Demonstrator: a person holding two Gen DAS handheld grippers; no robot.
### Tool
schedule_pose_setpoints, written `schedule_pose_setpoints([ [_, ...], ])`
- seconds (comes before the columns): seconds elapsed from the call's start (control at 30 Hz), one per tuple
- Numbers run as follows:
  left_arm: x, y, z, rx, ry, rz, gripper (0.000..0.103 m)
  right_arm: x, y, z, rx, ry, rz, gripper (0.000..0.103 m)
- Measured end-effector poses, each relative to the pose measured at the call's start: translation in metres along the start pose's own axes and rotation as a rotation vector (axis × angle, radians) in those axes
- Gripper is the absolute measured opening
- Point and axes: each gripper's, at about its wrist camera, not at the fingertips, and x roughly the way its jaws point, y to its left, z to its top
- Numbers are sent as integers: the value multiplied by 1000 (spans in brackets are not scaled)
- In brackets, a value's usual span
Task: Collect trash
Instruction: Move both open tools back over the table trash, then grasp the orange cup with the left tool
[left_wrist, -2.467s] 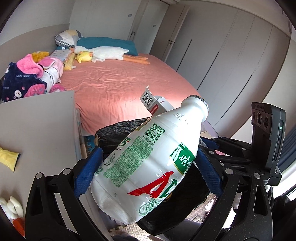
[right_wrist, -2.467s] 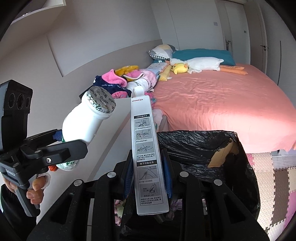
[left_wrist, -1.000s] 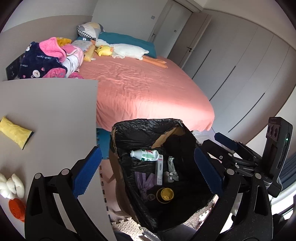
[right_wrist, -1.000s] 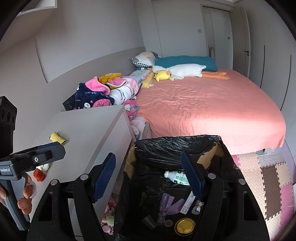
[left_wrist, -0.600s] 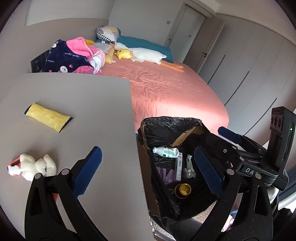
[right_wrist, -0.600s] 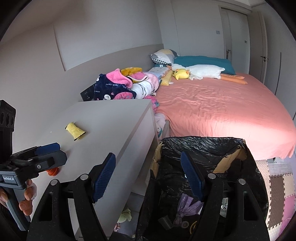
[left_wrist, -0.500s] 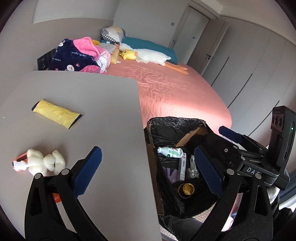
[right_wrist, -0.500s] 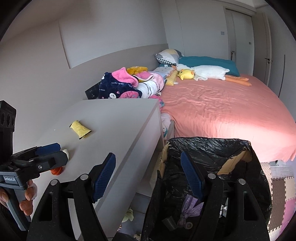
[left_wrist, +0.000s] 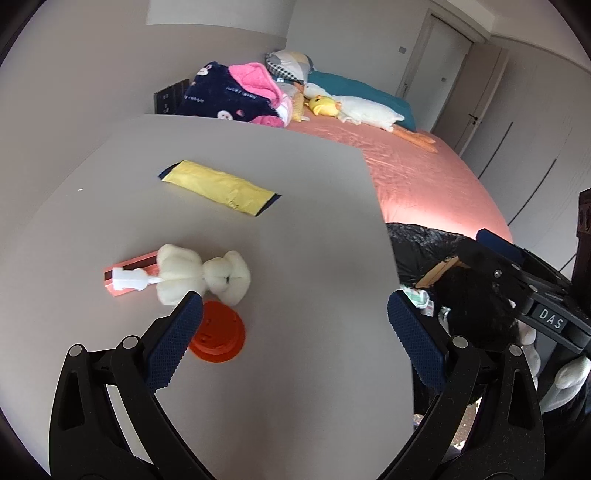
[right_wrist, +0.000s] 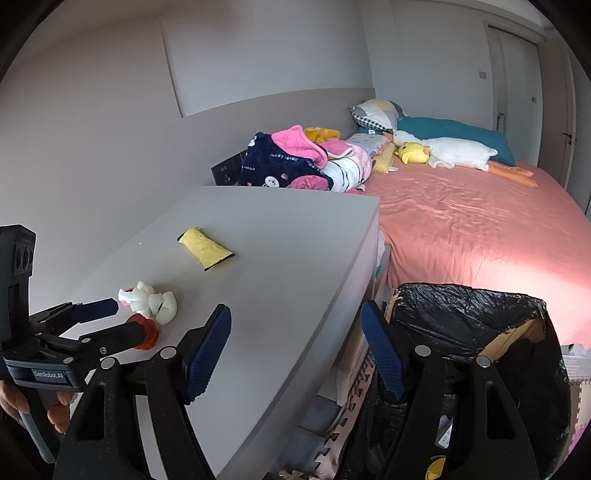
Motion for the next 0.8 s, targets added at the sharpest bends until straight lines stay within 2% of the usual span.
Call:
schedule_pose_setpoints([
  [0.13, 7, 11, -5, -10, 34, 54, 95, 11, 12, 0, -19, 23, 22, 73],
  [0.23, 11, 21, -11, -30, 54, 66, 89, 17, 18, 0, -27, 35, 35, 73],
  [0.33, 16, 33, -17, -65, 82, 73, 79, 24, 23, 0, -37, 50, 45, 73],
  [0.4, 20, 38, -19, -81, 97, 76, 68, 29, 27, 1, -41, 62, 59, 73],
  [0.5, 25, 42, -22, -87, 111, 75, 58, 36, 35, 0, -56, 76, 76, 73],
  [0.8, 29, 45, -24, -75, 98, 65, 48, 56, 63, 1, -114, 120, 117, 73],
])
